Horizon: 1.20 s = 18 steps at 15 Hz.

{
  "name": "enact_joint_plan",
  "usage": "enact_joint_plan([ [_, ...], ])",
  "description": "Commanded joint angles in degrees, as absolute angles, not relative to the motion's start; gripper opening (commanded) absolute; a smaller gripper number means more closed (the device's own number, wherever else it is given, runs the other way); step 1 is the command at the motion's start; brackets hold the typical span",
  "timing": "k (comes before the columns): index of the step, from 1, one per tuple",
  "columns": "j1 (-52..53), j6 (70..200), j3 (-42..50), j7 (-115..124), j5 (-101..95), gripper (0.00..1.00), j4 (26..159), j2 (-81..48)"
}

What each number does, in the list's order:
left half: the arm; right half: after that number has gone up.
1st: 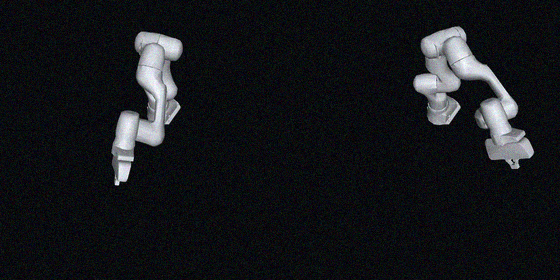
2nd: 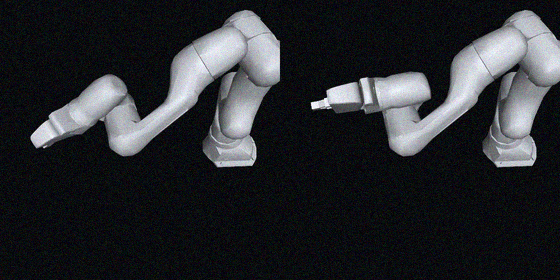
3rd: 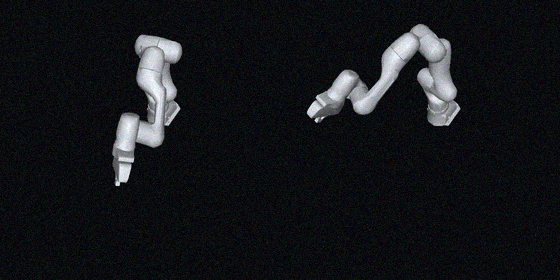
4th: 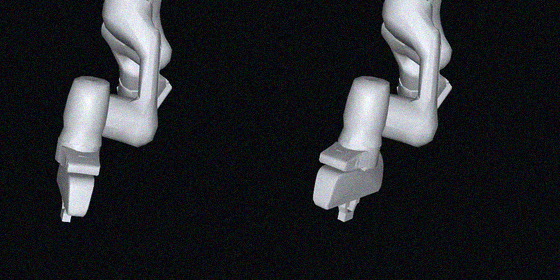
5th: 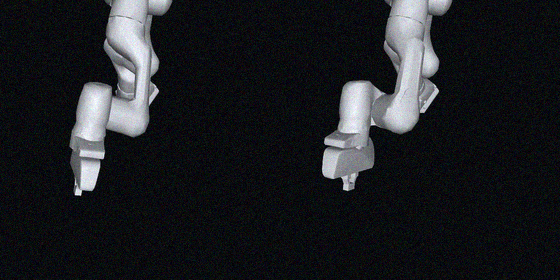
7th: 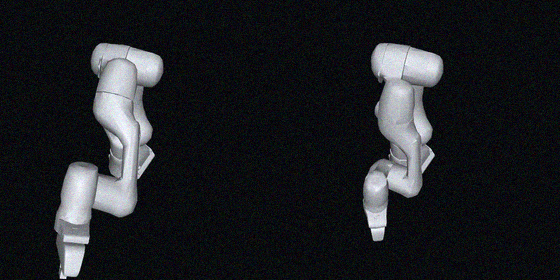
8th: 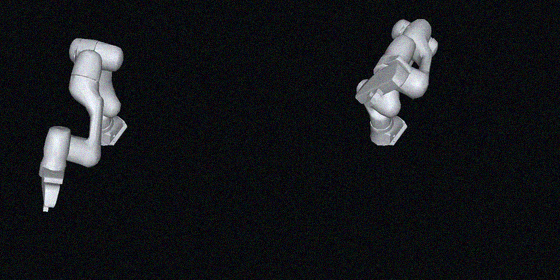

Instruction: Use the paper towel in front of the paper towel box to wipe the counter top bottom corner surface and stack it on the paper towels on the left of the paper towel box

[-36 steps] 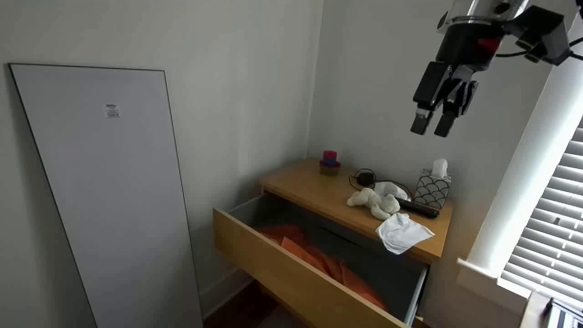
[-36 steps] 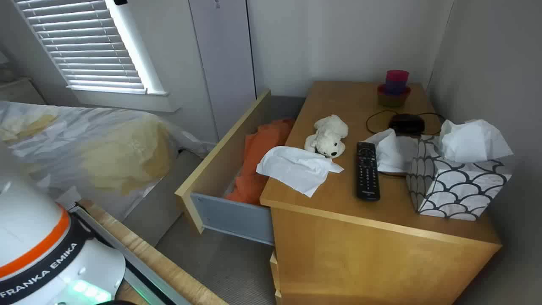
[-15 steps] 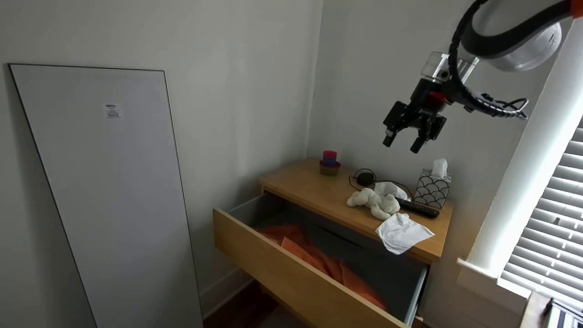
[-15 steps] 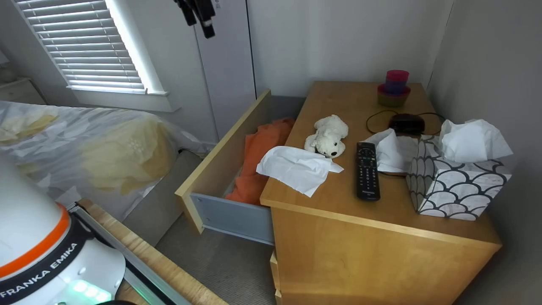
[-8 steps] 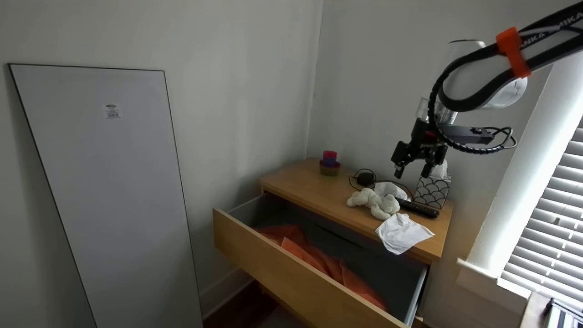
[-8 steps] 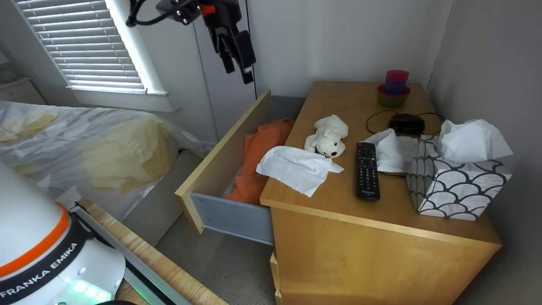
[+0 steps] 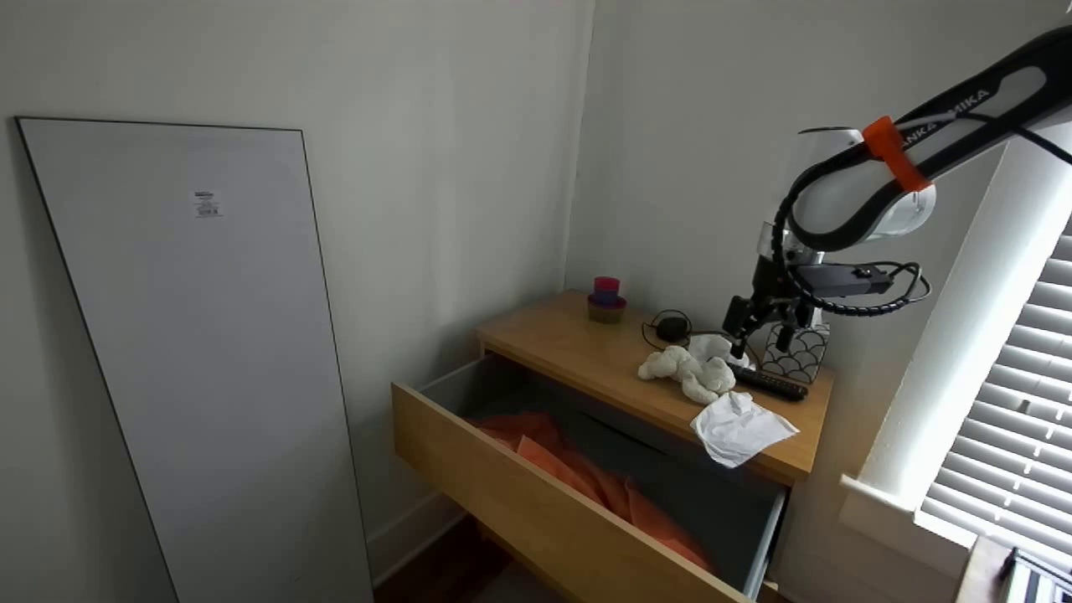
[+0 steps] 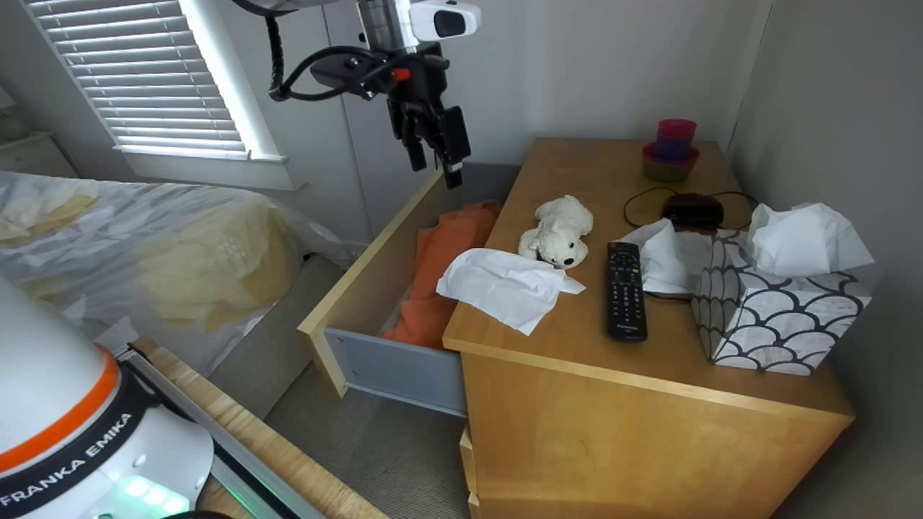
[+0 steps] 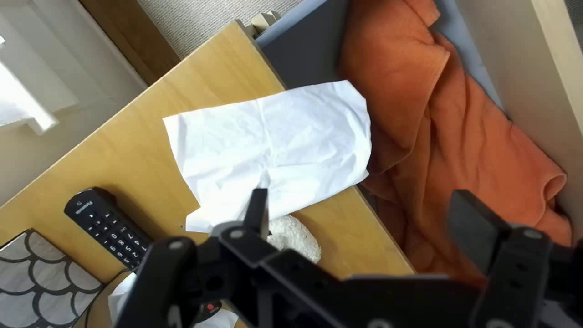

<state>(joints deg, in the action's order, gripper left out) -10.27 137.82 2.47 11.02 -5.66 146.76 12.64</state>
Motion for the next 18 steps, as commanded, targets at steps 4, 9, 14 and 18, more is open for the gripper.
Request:
enact_joint_plan([
  [4, -9.4, 137.7, 3.1, 11.1, -5.9, 1.0, 146.7, 13.2],
  [9, -11.7, 141.2, 4.7, 12.2, -10.4, 1.0, 145.7, 6.4],
  [14, -12.3, 148.2, 7.9, 11.8, -12.5, 1.0, 143.8, -2.2],
  [18, -11.5, 151.2, 9.8, 11.1, -11.7, 1.0, 140.9, -8.6],
])
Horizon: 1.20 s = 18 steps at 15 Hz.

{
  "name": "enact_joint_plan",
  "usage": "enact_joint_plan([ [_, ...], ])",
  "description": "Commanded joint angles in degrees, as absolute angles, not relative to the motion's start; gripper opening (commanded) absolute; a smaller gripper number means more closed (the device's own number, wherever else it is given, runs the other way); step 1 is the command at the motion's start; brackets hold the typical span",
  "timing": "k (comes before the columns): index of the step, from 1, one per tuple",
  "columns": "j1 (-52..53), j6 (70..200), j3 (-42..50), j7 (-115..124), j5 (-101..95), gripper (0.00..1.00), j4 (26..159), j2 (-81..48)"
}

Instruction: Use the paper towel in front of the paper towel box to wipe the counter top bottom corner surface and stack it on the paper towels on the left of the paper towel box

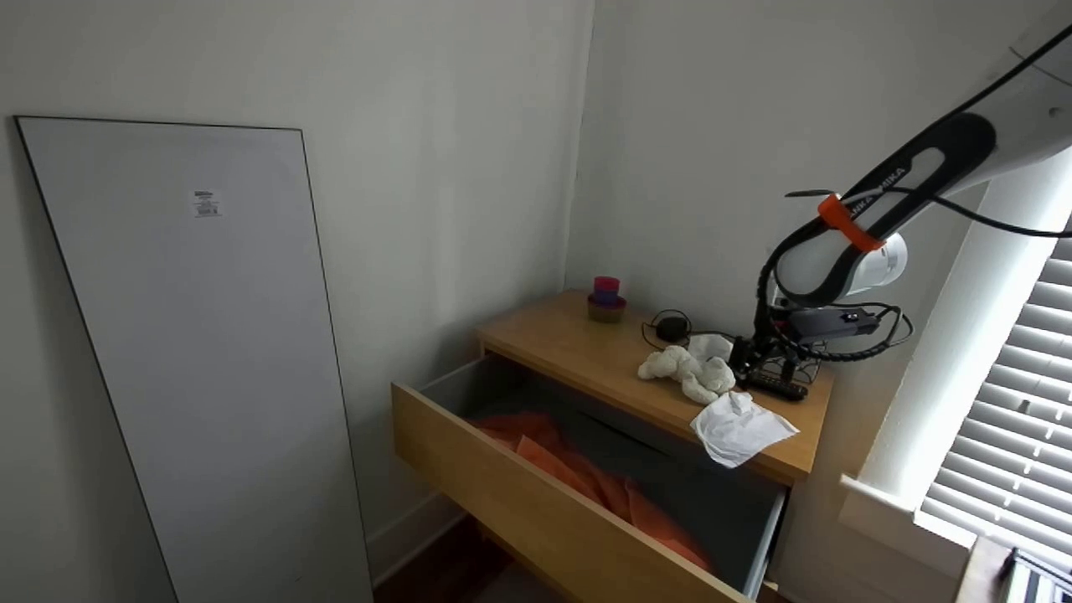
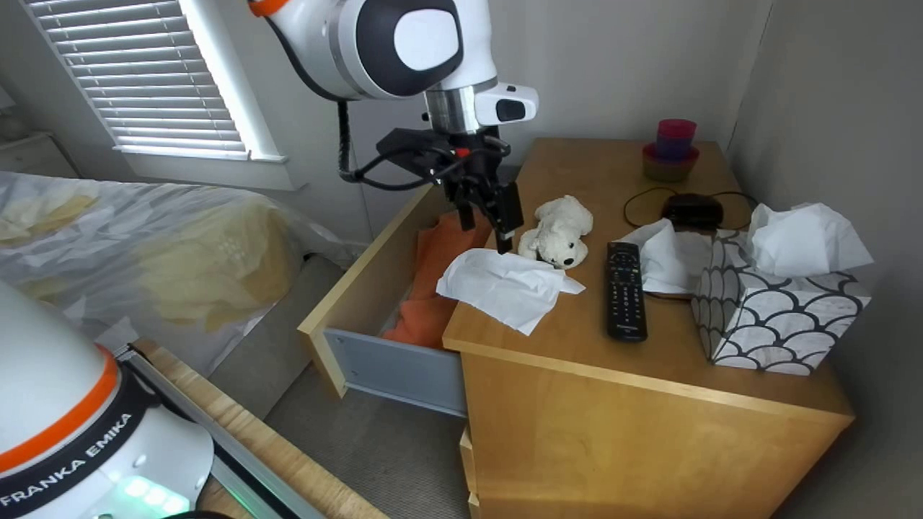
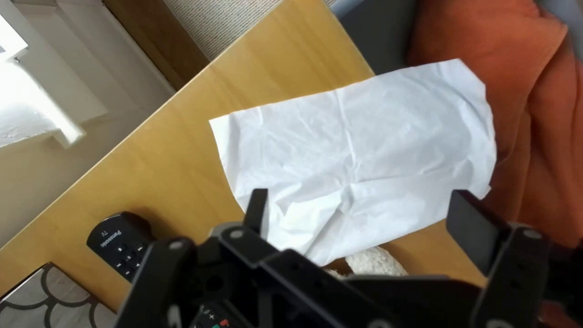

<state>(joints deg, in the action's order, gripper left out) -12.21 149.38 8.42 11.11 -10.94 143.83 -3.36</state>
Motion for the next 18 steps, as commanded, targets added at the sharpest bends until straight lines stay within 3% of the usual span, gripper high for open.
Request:
enact_joint_plan([
  [1, -11.2, 151.5, 9.9, 10.3, -11.0, 1.0, 140.2, -10.0],
  [4, -10.6, 152.0, 10.5, 10.2, -11.1, 1.0, 138.4, -13.5],
  [6, -10.3, 152.7, 10.6, 9.5, -10.7, 0.89, 137.4, -15.5],
  [9, -10.4, 152.9, 10.3, 7.7, -9.1, 0.83, 136.2, -17.4],
  [14, -11.1, 154.2, 9.3, 4.3, -7.0, 0.92, 135.2, -19.4],
  [18, -11.3, 156.0, 8.5, 1.9, -4.1, 0.84, 134.9, -20.3],
])
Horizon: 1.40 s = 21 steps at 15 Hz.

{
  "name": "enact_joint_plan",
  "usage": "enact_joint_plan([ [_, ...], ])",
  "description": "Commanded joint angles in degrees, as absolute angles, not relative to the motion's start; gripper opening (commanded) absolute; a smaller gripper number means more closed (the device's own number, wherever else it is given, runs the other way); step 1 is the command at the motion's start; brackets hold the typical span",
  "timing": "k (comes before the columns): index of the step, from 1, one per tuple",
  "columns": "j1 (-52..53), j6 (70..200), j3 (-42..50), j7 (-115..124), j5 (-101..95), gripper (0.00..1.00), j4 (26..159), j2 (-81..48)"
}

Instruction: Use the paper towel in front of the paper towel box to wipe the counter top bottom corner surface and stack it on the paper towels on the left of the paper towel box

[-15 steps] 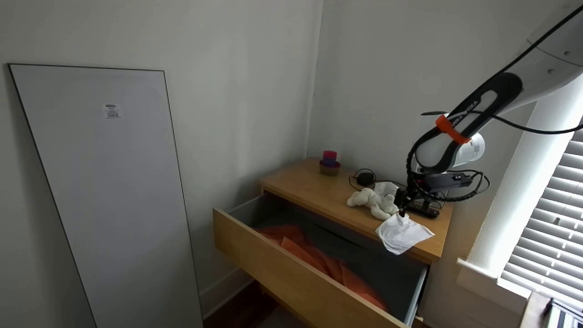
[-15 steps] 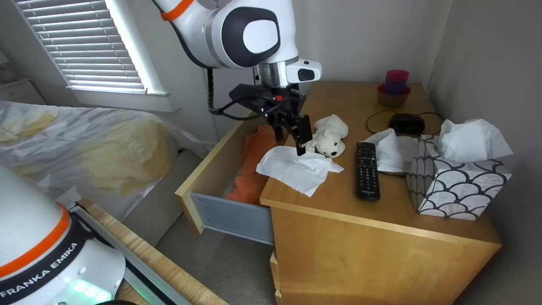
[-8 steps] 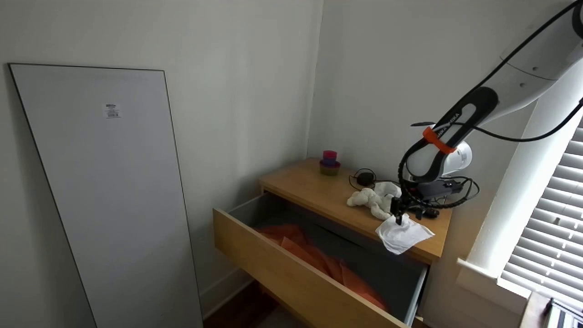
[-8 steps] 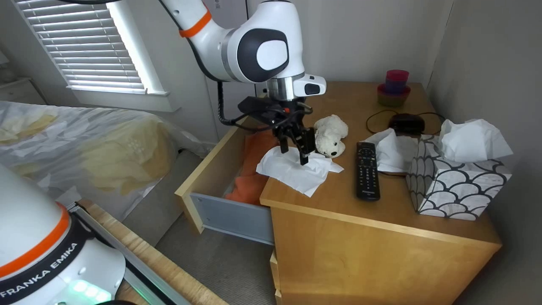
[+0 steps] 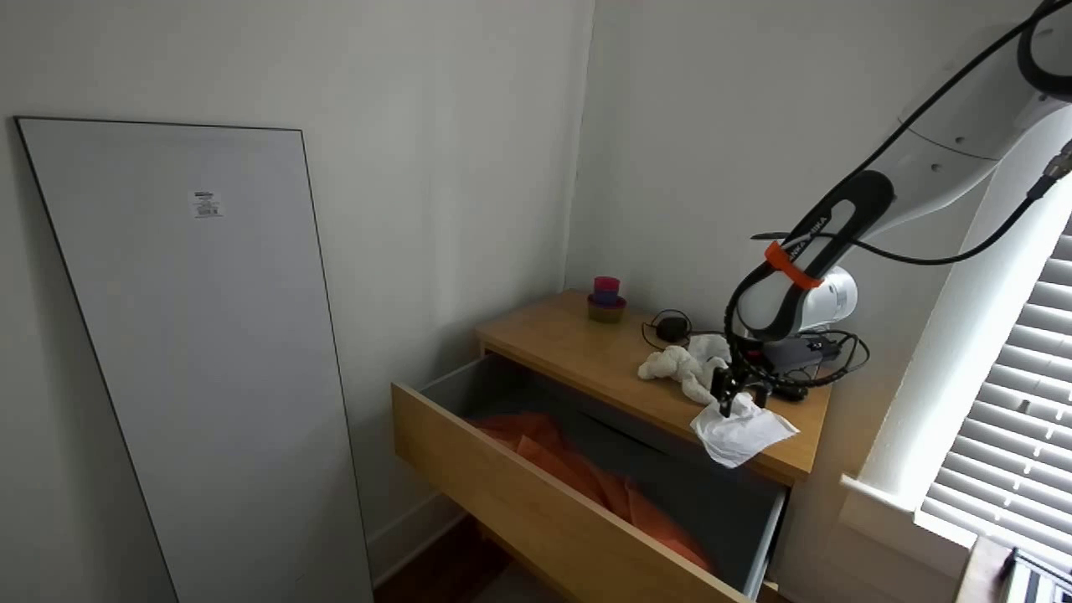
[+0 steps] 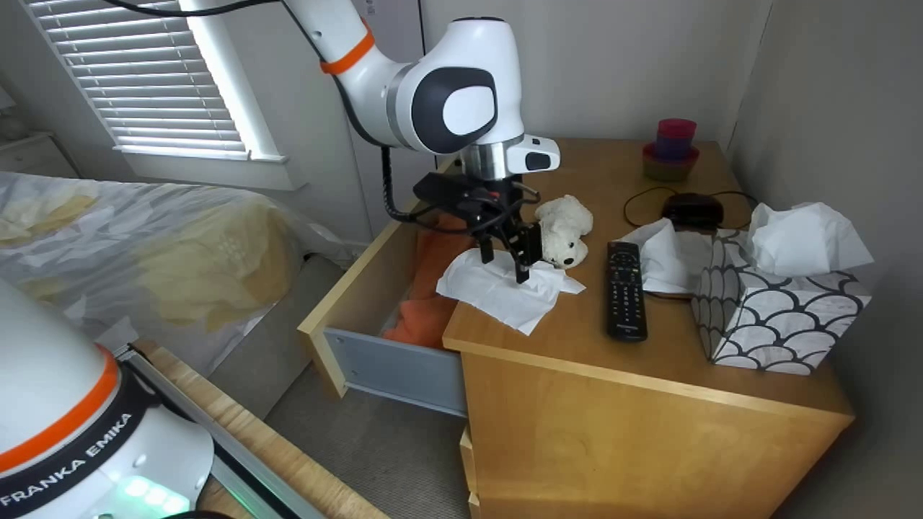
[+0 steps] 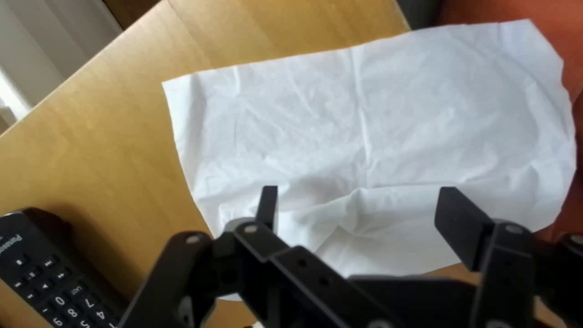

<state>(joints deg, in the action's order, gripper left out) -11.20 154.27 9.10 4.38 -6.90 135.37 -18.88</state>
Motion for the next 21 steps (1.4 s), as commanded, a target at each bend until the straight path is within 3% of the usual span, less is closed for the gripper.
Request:
enact_joint_plan([
  [1, -11.3, 156.2, 8.3, 1.4, -3.4, 0.84, 134.8, -20.6],
  [5, -11.2, 156.5, 8.3, 0.6, -2.2, 0.81, 134.3, -21.6],
  [9, -11.3, 156.5, 8.4, 0.5, -1.9, 0.72, 133.7, -22.5],
  [10, -11.2, 156.6, 8.4, 0.6, -1.9, 0.66, 133.6, -22.7],
  [11, -11.2, 156.5, 8.4, 0.6, -1.9, 0.52, 133.5, -22.8],
  [18, -10.6, 156.1, 9.1, 1.3, -2.8, 0.03, 133.1, -23.1],
  [21, -9.5, 155.5, 10.3, 2.8, -4.1, 0.0, 133.9, -21.6],
])
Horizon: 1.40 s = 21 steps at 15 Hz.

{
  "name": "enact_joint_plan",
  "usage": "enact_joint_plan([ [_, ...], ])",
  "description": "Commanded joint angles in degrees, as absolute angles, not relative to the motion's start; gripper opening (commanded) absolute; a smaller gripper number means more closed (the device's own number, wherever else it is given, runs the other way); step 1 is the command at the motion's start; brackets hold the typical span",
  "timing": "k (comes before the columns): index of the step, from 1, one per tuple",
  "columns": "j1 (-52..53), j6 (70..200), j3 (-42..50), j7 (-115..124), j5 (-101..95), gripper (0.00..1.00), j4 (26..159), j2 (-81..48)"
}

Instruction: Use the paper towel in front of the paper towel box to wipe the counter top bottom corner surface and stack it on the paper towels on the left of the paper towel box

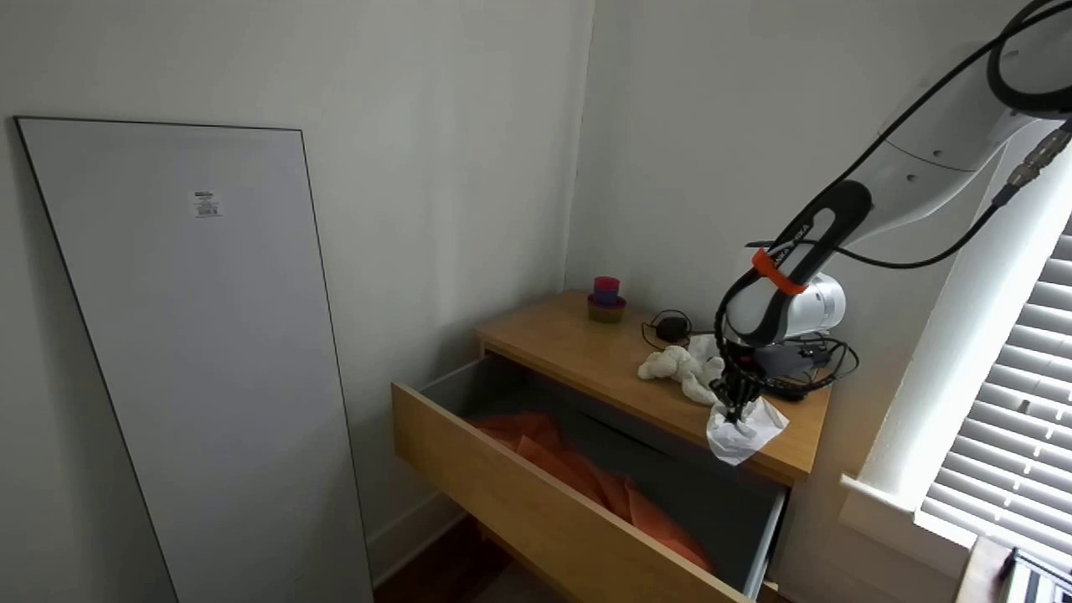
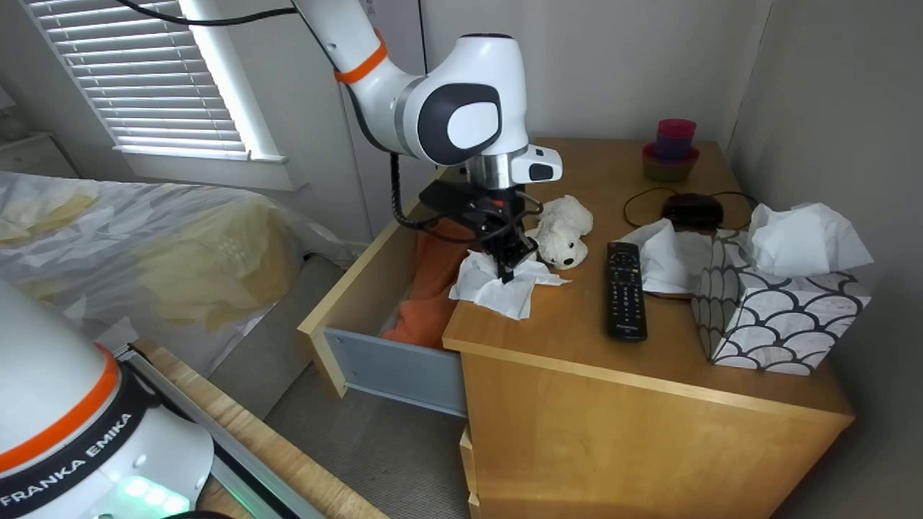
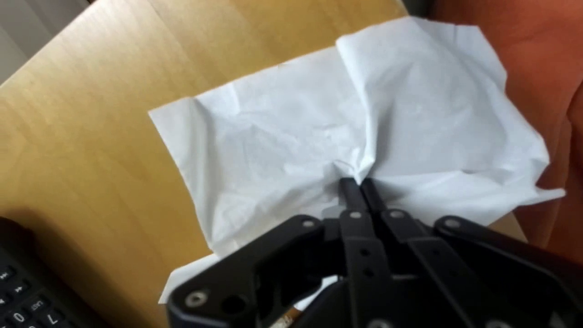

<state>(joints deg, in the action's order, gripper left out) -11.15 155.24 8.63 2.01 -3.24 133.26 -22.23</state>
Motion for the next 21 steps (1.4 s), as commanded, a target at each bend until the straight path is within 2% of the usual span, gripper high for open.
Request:
enact_joint_plan([
  [1, -8.9, 155.0, 10.9, 3.6, -4.7, 0.0, 134.2, -20.9],
  [11, -6.3, 144.0, 16.3, 17.0, -8.2, 0.01, 134.6, -14.9],
  [21, -7.8, 145.5, 16.0, 17.8, -6.9, 0.02, 133.3, -16.2],
])
